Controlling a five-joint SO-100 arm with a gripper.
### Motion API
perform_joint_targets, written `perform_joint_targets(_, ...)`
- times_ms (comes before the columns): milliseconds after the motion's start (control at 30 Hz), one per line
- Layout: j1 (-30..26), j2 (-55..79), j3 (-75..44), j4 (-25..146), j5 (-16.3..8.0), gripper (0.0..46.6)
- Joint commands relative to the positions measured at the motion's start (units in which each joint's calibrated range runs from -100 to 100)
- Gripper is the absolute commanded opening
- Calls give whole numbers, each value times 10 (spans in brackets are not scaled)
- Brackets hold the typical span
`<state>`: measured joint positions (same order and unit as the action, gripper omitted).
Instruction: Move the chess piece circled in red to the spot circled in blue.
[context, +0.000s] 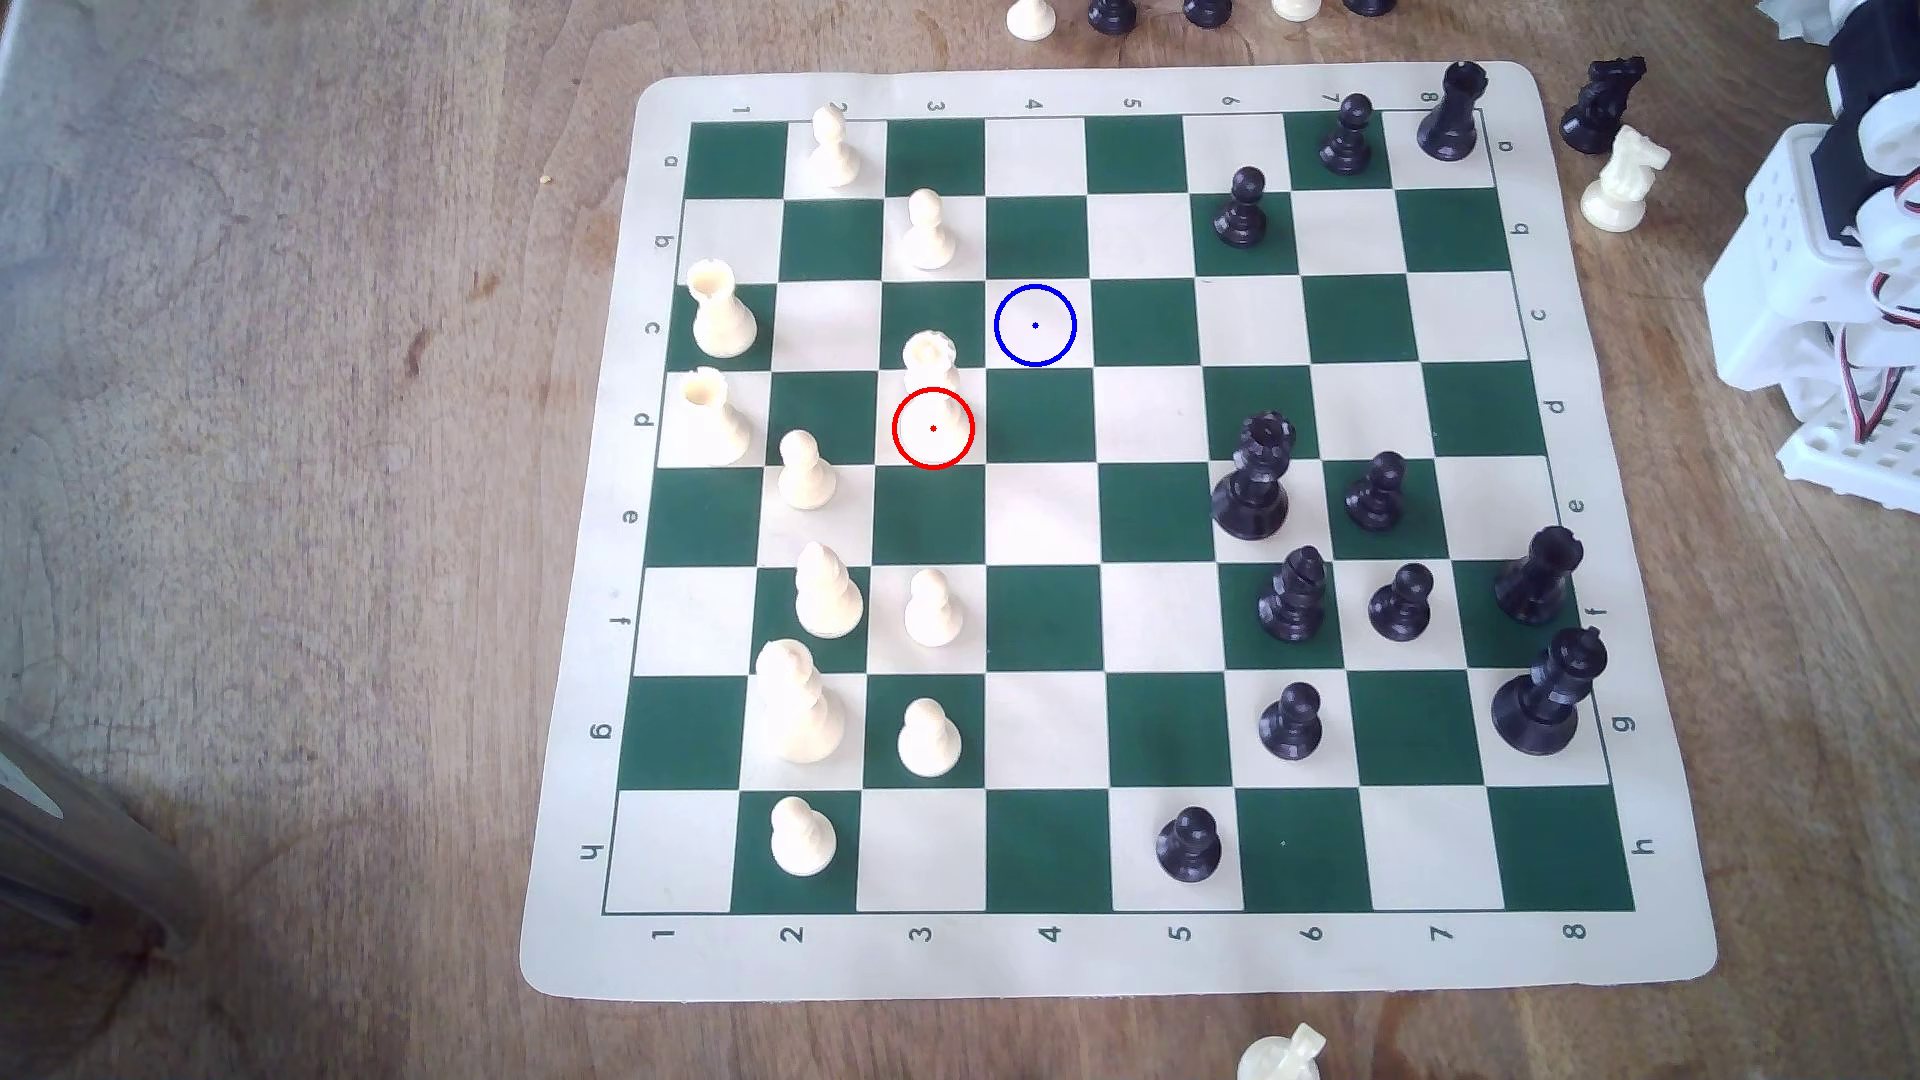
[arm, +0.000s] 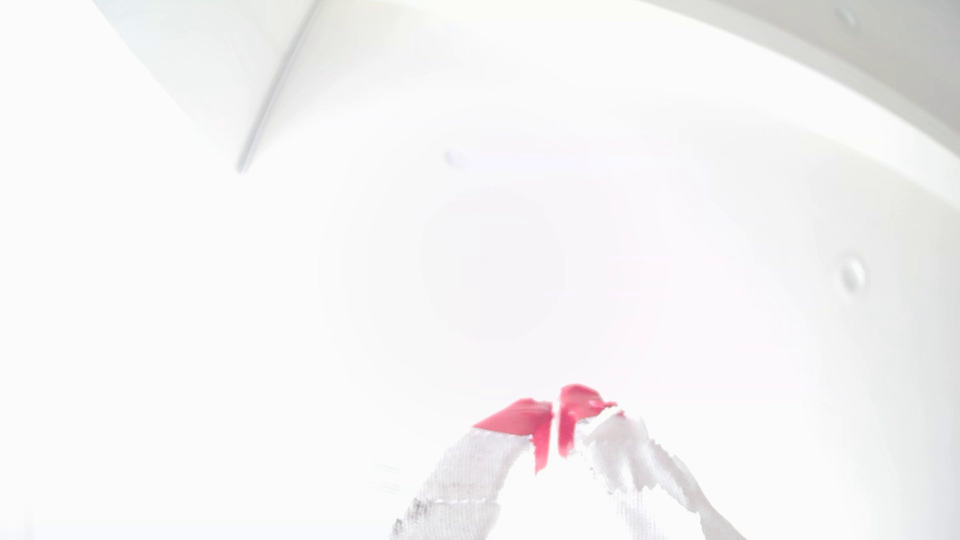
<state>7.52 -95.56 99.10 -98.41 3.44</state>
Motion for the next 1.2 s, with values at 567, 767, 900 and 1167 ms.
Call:
perform_joint_targets(567,-98,-2,9,362,44,1)
perform_joint_targets(767,-64,-2,1,710,38,1)
perform_joint_targets(900,-65,-2,-130,1025,4,1)
perform_joint_targets(1167,-55,215,-385,1380,-42,2)
